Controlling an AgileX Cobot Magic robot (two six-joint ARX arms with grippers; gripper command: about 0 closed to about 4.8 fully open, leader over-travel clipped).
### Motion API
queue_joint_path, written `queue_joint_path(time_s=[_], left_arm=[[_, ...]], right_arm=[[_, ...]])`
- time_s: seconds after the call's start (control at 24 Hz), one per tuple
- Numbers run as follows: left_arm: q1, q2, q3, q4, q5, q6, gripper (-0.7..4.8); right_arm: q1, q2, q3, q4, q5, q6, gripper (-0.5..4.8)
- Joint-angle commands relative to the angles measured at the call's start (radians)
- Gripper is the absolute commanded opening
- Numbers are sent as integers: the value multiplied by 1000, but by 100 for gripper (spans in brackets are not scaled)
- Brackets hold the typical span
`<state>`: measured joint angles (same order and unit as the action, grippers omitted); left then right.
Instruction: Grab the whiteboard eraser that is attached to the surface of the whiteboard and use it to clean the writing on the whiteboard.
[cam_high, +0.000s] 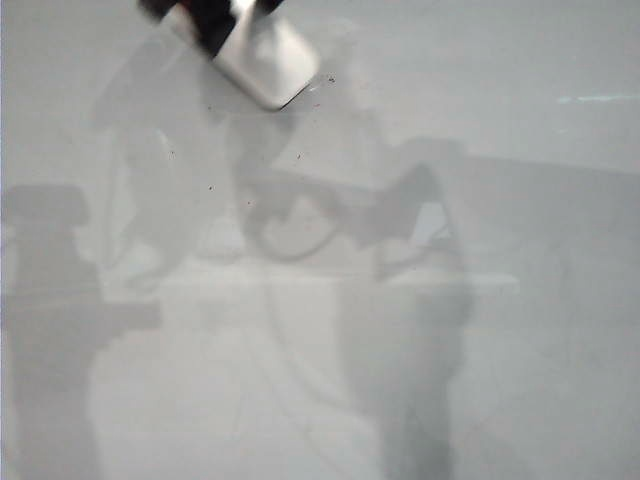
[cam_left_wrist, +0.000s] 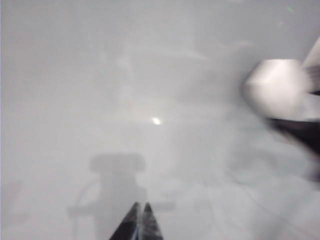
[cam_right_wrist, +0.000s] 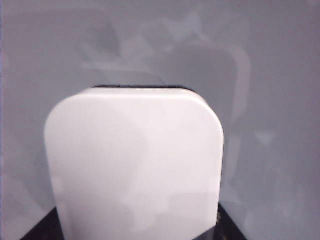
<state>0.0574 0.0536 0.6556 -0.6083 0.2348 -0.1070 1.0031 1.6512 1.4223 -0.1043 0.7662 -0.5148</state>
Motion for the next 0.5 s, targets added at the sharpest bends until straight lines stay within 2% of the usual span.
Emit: queue_joint_path(time_s=[0.04, 0.08, 0.17, 0.21, 0.25, 0.37, 0.5], left_arm=[[1, 2, 1, 42, -45, 3, -5], [1, 2, 2, 42, -57, 2, -5], [1, 2, 2, 42, -55, 2, -5], [0, 2, 2, 43, -62, 2, -5], [1, 2, 2, 44, -67, 2, -5], [1, 2, 2, 42, -63, 2, -5], [1, 2, 2, 42, -64, 3, -5]], right_arm=[[-68, -252, -200, 66, 16, 139, 158], [-97, -324, -267, 94, 3, 173, 158], [-208, -520, -427, 128, -51, 283, 158], [-298, -641, -517, 132, -93, 359, 158], [-340, -690, -552, 132, -117, 385, 158], [-484, -827, -652, 154, -193, 403, 158], [-617, -923, -733, 187, -312, 412, 158]])
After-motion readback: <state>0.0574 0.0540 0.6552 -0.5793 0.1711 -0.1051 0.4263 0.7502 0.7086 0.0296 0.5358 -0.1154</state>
